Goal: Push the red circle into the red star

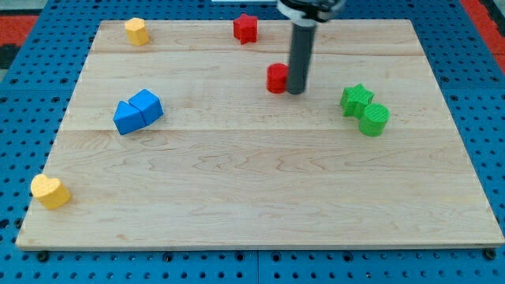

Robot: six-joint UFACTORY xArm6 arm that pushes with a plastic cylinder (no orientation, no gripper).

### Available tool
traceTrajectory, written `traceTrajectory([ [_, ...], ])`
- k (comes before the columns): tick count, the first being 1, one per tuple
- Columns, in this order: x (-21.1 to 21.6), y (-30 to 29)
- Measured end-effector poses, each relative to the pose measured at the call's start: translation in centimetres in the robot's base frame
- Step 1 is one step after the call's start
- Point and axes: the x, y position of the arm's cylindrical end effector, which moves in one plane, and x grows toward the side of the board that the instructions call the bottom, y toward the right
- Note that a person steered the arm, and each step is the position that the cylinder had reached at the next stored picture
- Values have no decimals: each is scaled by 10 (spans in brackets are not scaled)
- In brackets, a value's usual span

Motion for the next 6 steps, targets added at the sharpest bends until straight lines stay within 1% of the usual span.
traceTrajectory([
  [1,-9,-19],
  [3,-21,-36],
  [4,-48,-76],
  [5,-60,-79],
  [6,-61,-105],
])
